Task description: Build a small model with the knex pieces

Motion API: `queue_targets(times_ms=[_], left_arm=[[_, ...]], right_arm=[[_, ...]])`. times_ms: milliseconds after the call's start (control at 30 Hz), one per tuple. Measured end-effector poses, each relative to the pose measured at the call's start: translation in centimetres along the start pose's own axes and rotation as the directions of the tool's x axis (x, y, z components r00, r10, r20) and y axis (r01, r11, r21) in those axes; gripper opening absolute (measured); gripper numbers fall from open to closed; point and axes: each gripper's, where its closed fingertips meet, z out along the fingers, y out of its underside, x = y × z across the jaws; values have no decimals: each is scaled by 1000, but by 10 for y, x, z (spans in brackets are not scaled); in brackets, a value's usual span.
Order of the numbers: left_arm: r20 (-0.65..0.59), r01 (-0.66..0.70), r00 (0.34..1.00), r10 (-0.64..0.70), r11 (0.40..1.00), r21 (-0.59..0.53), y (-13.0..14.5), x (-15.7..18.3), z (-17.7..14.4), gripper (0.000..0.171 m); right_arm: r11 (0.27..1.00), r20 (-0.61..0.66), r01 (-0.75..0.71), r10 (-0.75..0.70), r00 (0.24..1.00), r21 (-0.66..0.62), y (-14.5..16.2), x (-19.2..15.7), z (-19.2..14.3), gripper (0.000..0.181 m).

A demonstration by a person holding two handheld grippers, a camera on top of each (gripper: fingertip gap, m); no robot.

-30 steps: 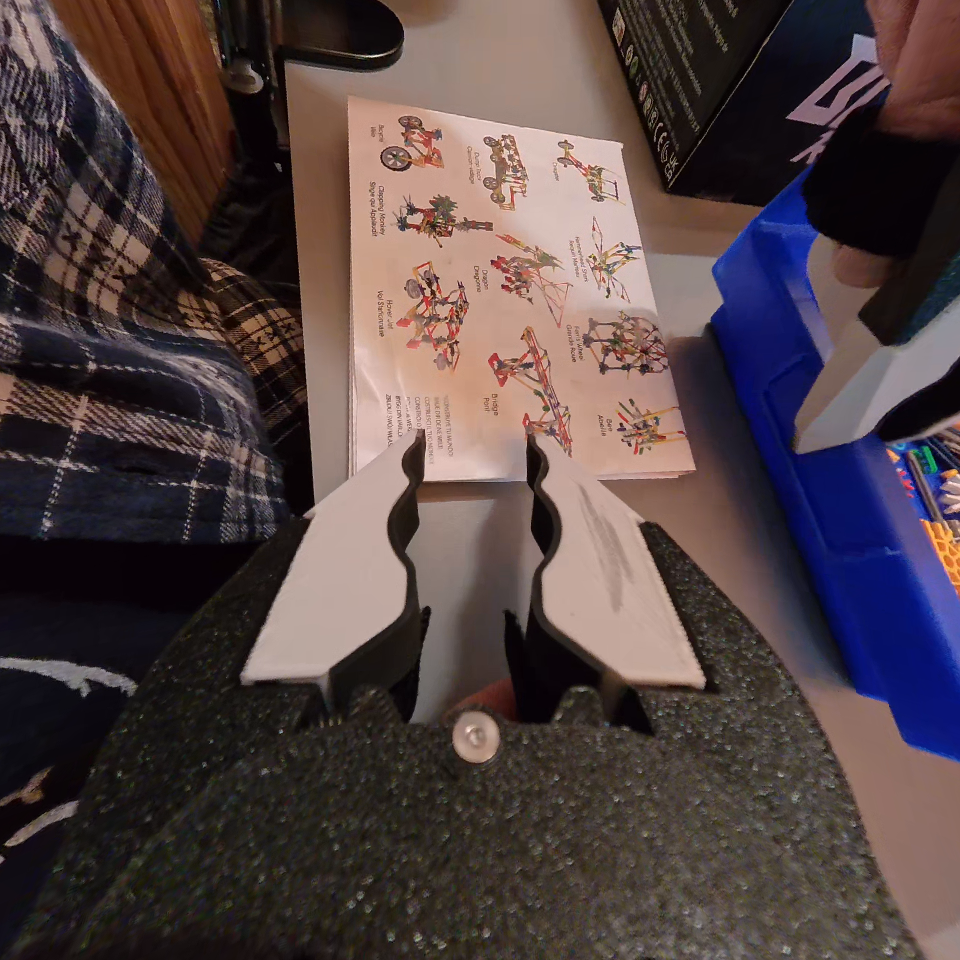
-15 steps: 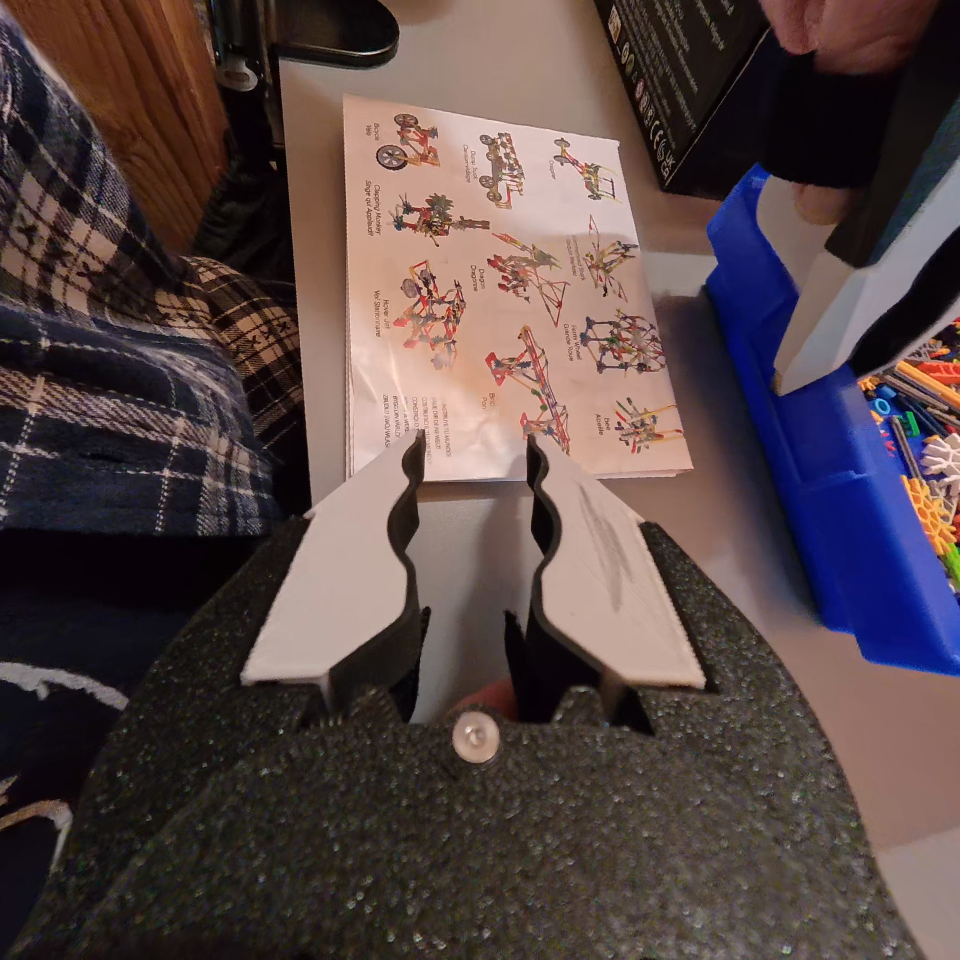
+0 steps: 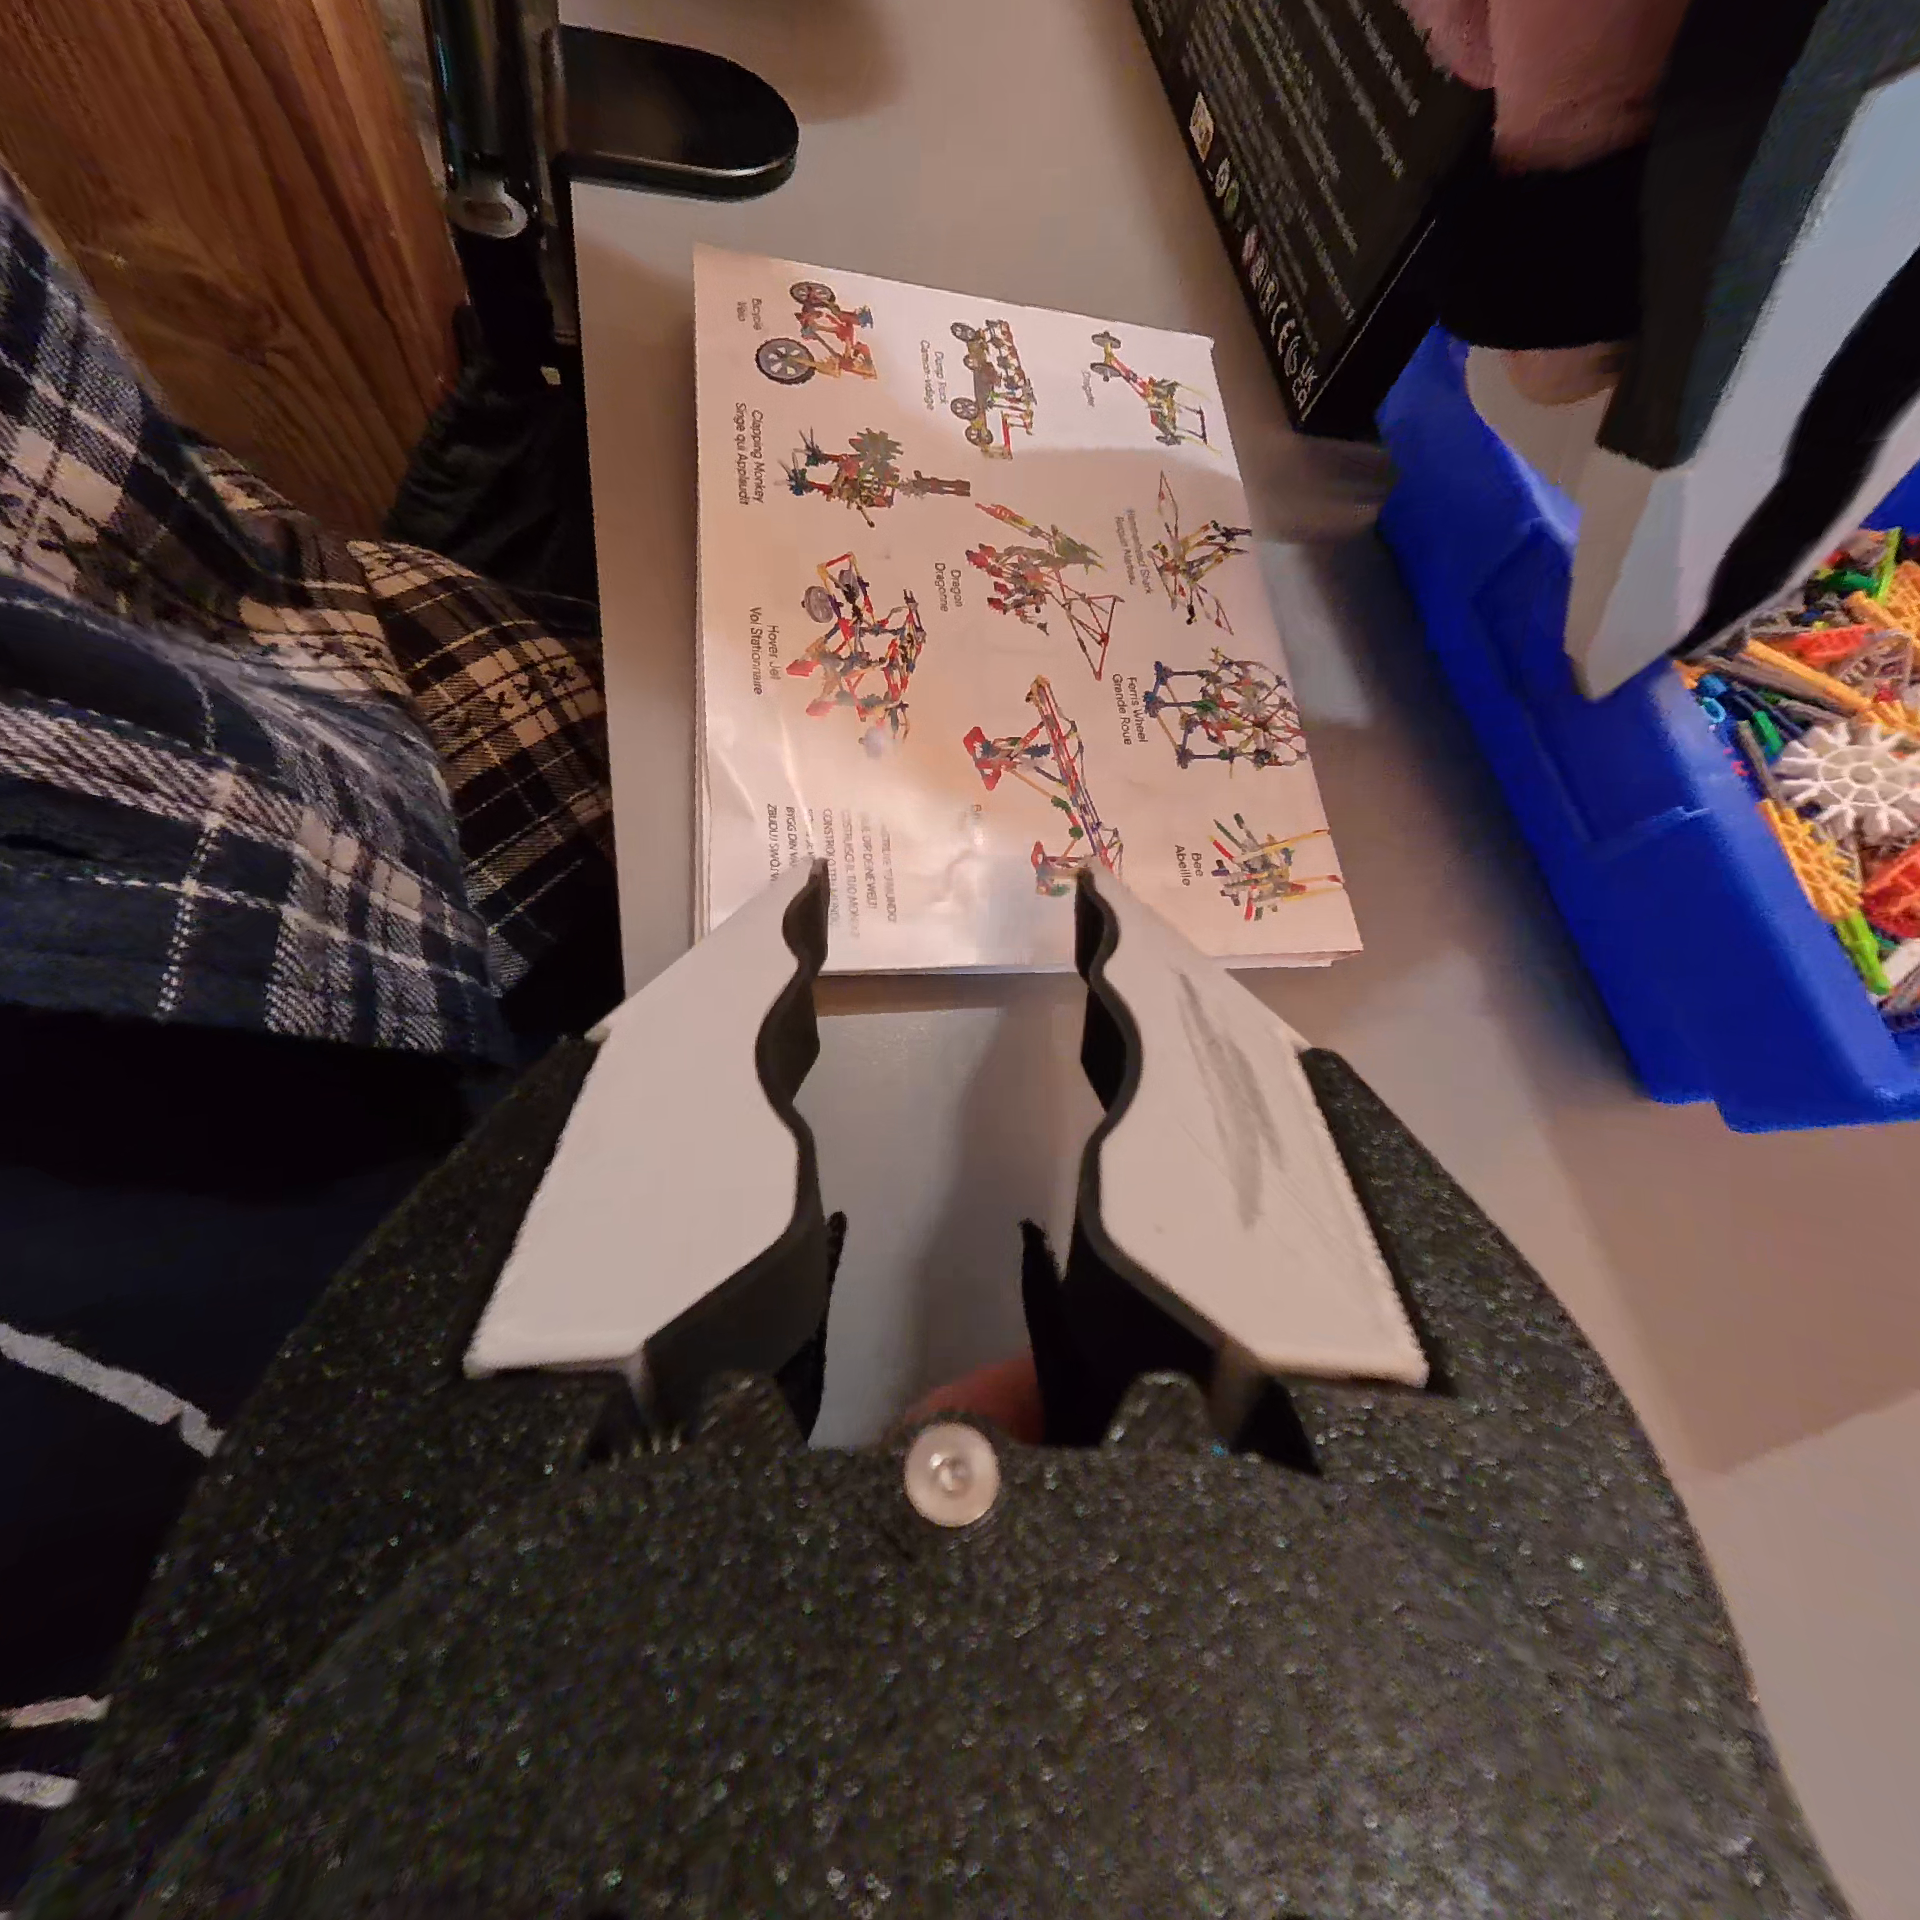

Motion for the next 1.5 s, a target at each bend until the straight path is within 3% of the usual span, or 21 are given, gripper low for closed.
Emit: queue_targets(times_ms=[100, 200, 367, 600, 833, 1100, 1267, 1500], left_arm=[[39, -3, 999, -1, 996, 93, -14, -1, -20, 29], [108, 4, 994, -16, 994, 113, -20, -10, -36, 29], [117, -14, 993, -15, 970, 244, -55, -1, -54, 29], [150, -30, 988, -33, 914, 404, -106, -4, -69, 29], [157, -64, 987, -26, 839, 541, -159, -8, -75, 30], [104, -28, 993, -49, 776, 631, -178, -7, -64, 30], [125, -29, 989, -75, 738, 674, -185, -16, -57, 30], [183, -99, 980, -80, 604, 791, -199, -15, -59, 28]], right_arm=[[1000, -29, 10, -10, 1000, 0, 0, 3, -2, 53], [1000, -59, 4, -3, 998, 17, -3, 8, -9, 56], [997, -123, -22, 31, 992, 71, -17, 24, -33, 57], [990, -330, -43, 85, 940, 133, -23, 75, -93, 60], [973, -624, -77, 201, 755, 220, -12, 154, -182, 67], [933, -795, -121, 352, 494, 338, 15, 228, -256, 90], [917, -803, -170, 399, 443, 361, 40, 260, -259, 106], [889, -759, -268, 457, 463, 371, 69, 285, -235, 119]])
